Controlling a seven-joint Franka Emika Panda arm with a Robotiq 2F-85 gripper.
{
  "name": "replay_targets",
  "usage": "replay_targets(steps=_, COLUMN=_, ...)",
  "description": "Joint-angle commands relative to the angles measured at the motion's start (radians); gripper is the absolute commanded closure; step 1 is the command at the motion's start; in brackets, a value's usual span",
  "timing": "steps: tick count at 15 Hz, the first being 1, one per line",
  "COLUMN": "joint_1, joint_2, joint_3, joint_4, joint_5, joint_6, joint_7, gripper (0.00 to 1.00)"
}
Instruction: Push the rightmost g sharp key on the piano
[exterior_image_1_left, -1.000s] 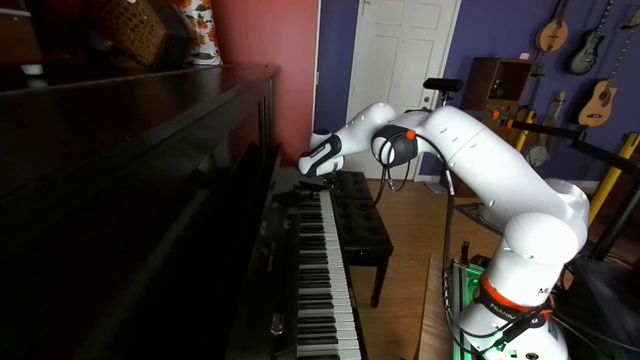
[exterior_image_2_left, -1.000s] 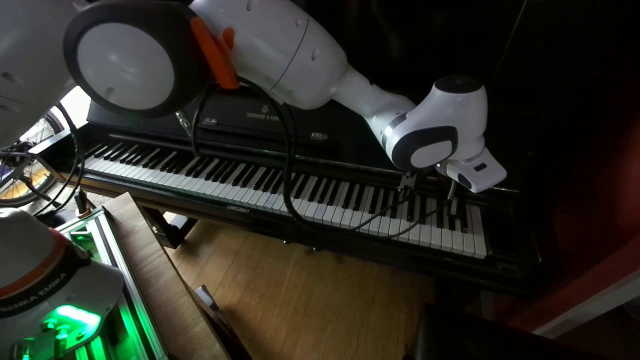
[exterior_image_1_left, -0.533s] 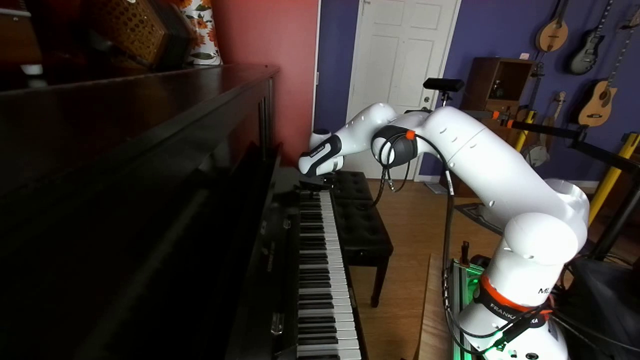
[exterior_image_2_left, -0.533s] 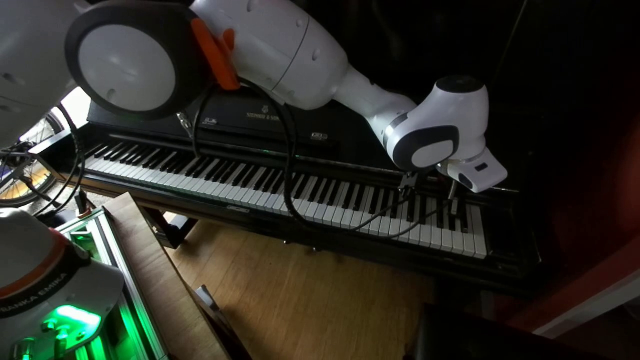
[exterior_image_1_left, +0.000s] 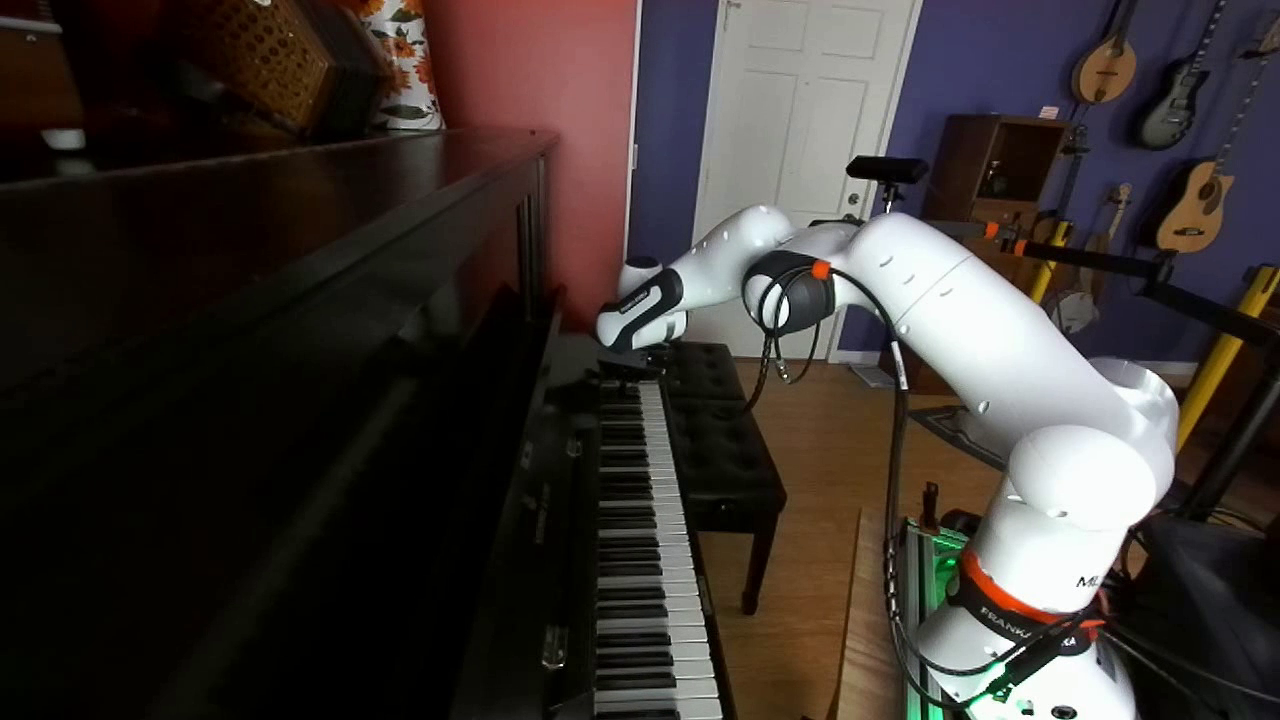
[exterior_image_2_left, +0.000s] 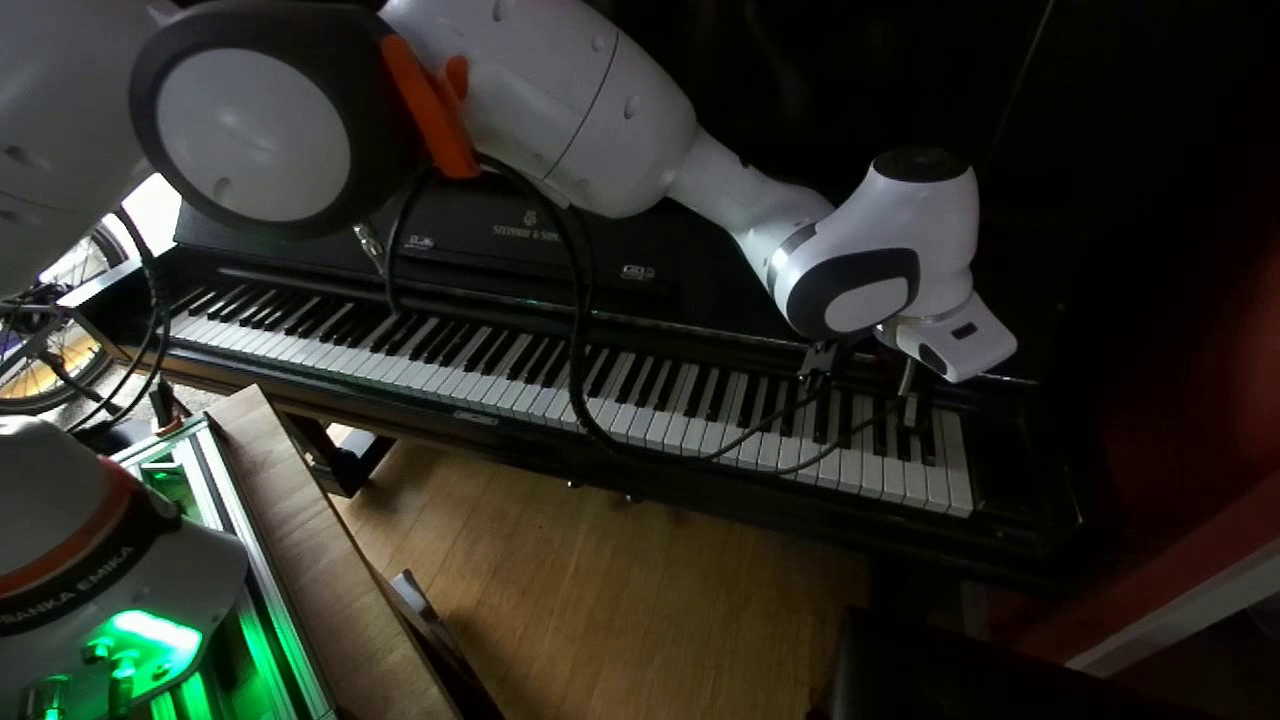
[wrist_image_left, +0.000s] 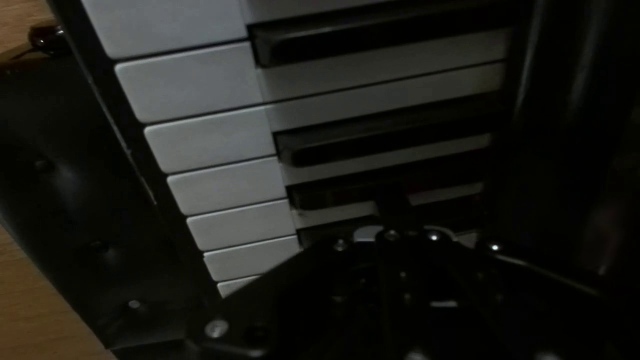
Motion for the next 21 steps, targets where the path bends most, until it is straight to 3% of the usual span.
replay_targets(steps=1, joint_1=0.001, joint_2=-0.018, joint_3=-0.003, joint_4=-0.008, joint_5=-0.002, joint_6=-0.005, joint_7=-0.003, gripper=1.00)
replay_targets(steps=3, joint_1=0.004, joint_2=-0.034, joint_3=-0.005, joint_4=-0.018, joint_5=-0.003, joint_6=-0.005, joint_7=-0.002, gripper=1.00)
replay_targets(steps=5, joint_1=0.008, joint_2=-0.049, joint_3=-0.008, joint_4=-0.029, joint_5=-0.006, joint_6=-0.006, joint_7=-0.003, gripper=0.73)
replay_targets(steps=15, joint_1=0.058, joint_2=-0.180, joint_3=-0.048, joint_4=-0.167, joint_5=-0.035, joint_6=-0.018, joint_7=0.000, gripper=0.01)
replay_targets(steps=21, joint_1=0.145, joint_2=-0.324, joint_3=-0.131, joint_4=-0.350, joint_5=-0.101, joint_6=-0.017, joint_7=0.022, gripper=0.00)
